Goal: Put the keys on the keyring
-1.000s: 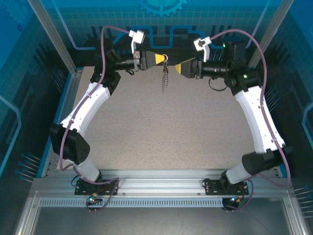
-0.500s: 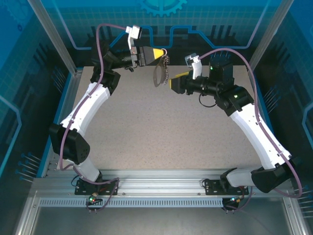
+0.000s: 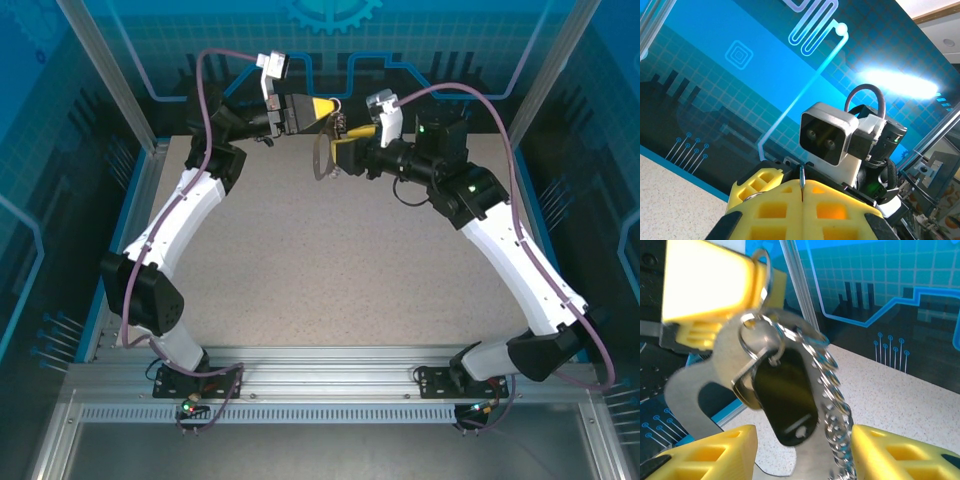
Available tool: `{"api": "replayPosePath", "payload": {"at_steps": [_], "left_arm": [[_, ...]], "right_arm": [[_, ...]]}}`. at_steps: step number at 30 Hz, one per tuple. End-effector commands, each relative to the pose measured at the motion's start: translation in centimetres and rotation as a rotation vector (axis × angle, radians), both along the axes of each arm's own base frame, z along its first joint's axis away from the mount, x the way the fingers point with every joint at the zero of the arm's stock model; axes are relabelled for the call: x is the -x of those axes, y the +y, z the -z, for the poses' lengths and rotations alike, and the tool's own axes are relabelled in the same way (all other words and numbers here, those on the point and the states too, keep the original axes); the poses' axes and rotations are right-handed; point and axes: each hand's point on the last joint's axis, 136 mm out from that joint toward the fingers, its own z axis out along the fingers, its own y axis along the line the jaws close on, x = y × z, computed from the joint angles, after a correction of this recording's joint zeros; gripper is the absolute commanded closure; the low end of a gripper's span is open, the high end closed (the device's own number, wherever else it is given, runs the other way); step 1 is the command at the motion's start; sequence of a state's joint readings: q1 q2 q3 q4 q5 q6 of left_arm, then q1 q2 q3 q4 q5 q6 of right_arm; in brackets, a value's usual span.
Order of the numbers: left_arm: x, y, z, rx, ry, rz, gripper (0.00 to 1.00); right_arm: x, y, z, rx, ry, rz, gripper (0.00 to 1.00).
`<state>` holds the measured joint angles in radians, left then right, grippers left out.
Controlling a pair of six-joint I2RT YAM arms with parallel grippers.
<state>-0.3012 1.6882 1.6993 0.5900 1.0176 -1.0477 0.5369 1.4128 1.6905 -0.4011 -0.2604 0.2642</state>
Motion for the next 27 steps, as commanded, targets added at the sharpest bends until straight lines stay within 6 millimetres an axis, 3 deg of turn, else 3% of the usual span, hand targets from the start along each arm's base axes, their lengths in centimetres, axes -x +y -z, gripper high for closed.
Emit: {"api": "replayPosePath", "payload": {"at_steps": [1,12,24,27], "left_arm": [[0.2,0.4,-0.8,0.021,-0.051,-0.021,1.0],[0.3,0.4,-0.5,0.018,-0.053,-0.023,1.0],[0.0,0.7,-0.5,0.028,-0.056,-0.063,1.0],[-0.2,0.8,-0.5,0.029,-0.061,-0.088,1.0]], "right_arm": [[-0.2,0.7,-2.2,-0.018,-0.073,0.001,0.47],[-1.4,0.9,-2.3,0.001,-0.086,0.025,0.54],[-0.8,0.5,-1.8,0.029,-0.071,0.008,1.0],[-0.3,0.9,-1.8,0.035,-0.059,-0.03,1.0]]}}
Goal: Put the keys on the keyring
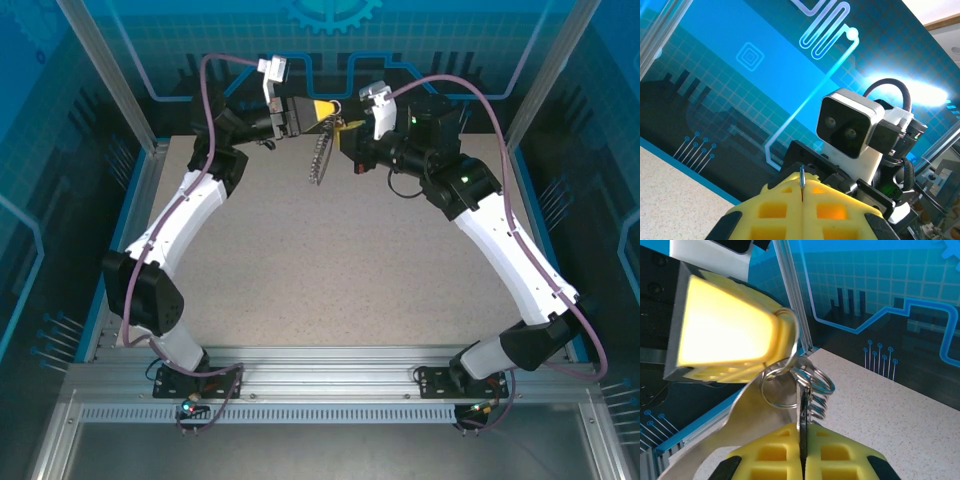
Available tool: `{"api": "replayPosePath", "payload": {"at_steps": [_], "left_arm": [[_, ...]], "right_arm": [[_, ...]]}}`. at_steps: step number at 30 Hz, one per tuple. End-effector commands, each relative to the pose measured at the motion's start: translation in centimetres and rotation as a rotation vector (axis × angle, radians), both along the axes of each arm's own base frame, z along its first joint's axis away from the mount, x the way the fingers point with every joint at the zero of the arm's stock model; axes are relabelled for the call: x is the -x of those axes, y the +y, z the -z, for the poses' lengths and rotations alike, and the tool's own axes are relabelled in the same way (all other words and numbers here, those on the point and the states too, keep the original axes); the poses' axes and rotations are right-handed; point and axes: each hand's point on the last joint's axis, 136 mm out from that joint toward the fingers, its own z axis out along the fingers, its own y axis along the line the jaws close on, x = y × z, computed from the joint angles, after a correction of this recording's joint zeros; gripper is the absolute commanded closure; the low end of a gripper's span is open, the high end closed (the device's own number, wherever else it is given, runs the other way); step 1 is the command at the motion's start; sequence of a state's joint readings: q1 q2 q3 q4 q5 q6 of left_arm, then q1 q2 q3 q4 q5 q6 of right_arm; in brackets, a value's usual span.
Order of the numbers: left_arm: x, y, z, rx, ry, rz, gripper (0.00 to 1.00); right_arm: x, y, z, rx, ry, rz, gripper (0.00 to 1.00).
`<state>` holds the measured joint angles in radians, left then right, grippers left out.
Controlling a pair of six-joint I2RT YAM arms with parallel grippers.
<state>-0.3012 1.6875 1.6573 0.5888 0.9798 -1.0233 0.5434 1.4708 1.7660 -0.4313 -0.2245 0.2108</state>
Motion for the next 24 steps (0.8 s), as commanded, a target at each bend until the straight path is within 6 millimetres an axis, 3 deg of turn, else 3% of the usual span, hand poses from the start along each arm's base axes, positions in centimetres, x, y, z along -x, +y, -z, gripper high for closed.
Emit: {"api": "replayPosePath", "payload": {"at_steps": [1,14,24], "left_arm": [[0.9,0.8,-1.8,0.025,-0.085,-0.053,1.0],[1.1,1.0,-1.1,0.006,-0.09,-0.069,1.0],[1.2,1.0,-0.3,-0.03,-0.094,-0.076,1.0]], "right_arm": [[1.3,0.7,-1.5,-0.008,-0.018,-0.064,1.0],[1.3,2.3,-1.1,0.034,0.043,-0.154,1.0],[0.5,-0.1,-2.0,0.03,0.058,-0.107,1.0]]}}
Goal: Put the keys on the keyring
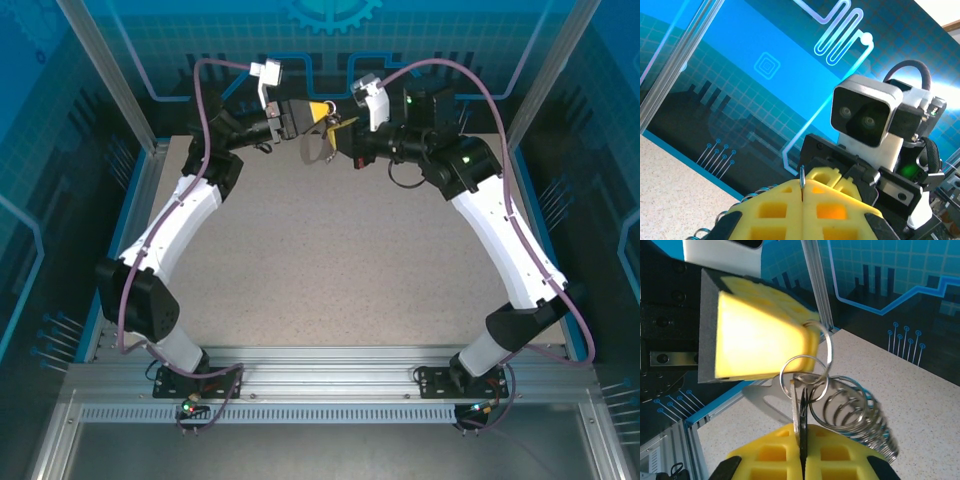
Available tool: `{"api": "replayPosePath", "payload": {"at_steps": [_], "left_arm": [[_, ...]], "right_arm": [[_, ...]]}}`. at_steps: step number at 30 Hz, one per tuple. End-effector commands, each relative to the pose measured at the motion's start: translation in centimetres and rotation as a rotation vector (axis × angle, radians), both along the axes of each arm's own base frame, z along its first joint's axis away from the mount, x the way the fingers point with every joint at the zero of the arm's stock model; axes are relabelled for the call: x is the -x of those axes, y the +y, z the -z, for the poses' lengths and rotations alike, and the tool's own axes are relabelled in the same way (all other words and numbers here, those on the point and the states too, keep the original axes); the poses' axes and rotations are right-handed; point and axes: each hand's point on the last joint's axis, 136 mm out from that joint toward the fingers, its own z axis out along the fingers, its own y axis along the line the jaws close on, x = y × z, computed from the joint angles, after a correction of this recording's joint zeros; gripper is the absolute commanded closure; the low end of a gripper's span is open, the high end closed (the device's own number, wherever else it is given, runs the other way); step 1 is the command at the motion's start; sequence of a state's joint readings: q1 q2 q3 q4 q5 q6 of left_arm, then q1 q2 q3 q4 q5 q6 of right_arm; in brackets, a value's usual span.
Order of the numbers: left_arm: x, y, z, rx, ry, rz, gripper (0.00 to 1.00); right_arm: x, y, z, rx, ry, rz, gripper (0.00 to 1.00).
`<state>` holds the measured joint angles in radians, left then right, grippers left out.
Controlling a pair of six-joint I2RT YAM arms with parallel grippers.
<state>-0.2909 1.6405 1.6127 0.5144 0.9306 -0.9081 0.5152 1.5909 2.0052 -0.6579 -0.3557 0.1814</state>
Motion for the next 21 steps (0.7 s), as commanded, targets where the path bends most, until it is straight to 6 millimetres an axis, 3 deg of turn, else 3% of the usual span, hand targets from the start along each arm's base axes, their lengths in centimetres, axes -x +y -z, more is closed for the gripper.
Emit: {"api": "replayPosePath", "payload": {"at_steps": [1,7,21], "left_arm": [[1.5,0.1,-0.8,-0.013,-0.058,0.003,1.0],[1.6,0.1,-0.4,-0.025,-0.055,0.011,1.0],[2.6,0.0,0.0,-0.047,-0.055,0.045,1.0]], "right_arm": [[0.3,-1.1,-1.7,-0.013,-0.029,-0.002,1.0],[0.2,-1.9,-2.0,-0.007,-0.023,0.006,1.0],[-0.1,-1.4,-2.1,0.026,0.002,-0.061,1.0]]}}
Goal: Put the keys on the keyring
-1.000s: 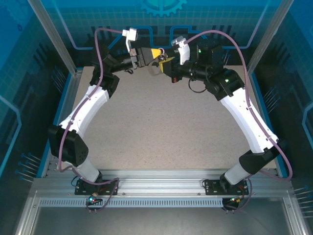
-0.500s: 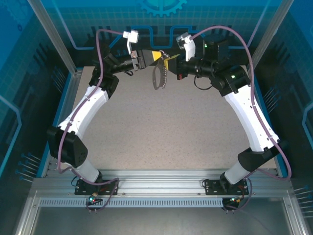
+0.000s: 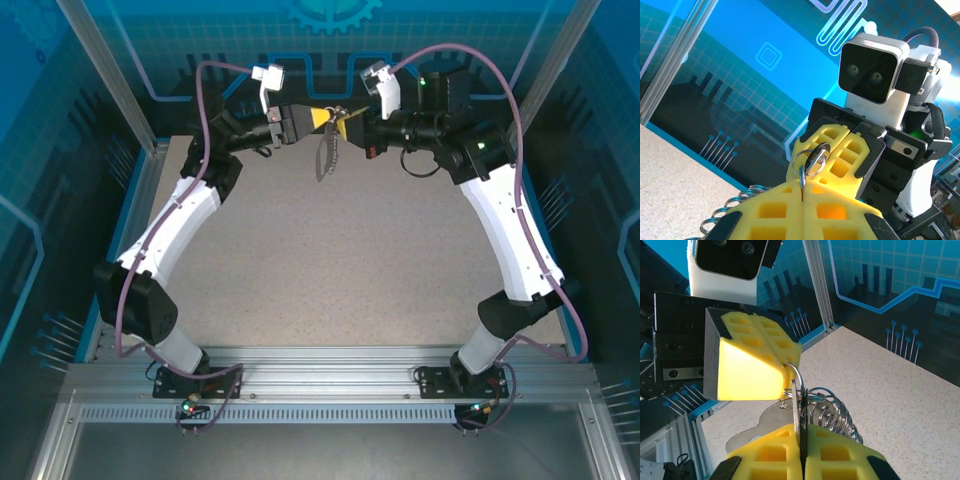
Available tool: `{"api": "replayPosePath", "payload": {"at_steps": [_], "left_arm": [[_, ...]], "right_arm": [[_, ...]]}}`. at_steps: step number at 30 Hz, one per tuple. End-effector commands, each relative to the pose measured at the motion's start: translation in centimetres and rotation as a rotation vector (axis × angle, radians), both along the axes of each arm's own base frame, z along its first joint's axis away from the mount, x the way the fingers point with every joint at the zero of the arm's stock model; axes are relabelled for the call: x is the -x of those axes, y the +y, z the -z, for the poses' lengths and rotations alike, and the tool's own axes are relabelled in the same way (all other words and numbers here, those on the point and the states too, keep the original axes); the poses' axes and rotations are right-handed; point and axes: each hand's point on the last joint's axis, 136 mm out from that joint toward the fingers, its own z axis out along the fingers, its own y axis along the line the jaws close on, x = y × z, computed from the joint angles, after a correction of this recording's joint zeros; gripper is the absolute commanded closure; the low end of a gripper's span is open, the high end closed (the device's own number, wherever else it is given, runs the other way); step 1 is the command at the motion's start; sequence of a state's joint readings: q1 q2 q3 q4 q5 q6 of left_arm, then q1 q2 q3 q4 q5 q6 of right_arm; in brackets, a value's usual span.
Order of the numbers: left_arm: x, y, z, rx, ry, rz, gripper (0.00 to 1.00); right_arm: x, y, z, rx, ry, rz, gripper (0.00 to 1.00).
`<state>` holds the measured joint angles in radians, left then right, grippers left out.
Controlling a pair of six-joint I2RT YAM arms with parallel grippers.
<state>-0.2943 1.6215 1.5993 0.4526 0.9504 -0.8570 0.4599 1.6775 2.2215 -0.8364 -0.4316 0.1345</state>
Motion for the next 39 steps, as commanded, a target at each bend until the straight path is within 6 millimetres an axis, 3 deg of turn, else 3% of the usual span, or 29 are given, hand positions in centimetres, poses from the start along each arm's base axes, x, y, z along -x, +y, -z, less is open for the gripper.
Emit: {"api": "replayPosePath", "payload": {"at_steps": [1,9,16,25,39], "left_arm": [[2.0,0.2,-0.8,-0.014,-0.058,0.035,1.0],[2.0,0.1,-0.7,-0.019,-0.055,0.038,1.0],[2.0,0.1,-0.6,-0.027,-0.057,0.039,1.0],[2.0,-0.1,-0.1,-0.041,-0.045,0.058,1.0],[2.1,-0.4,1.8,-0.071,-0.005,0.098,1.0]], "right_arm": [[0.1,-0.1,-0.7,0.0,-0.016,-0.034,1.0],[0.0,0.3,-0.2,0.014,0.009,-0.063,1.0],[-0.2,-1.6,1.7,0.102,0.033,-0.004,1.0],[-0.3,-3.6,2.2,0.178,0.022,0.063,1.0],[-0.6,-3.0,0.7,0.117,0.011,0.059,1.0]]}}
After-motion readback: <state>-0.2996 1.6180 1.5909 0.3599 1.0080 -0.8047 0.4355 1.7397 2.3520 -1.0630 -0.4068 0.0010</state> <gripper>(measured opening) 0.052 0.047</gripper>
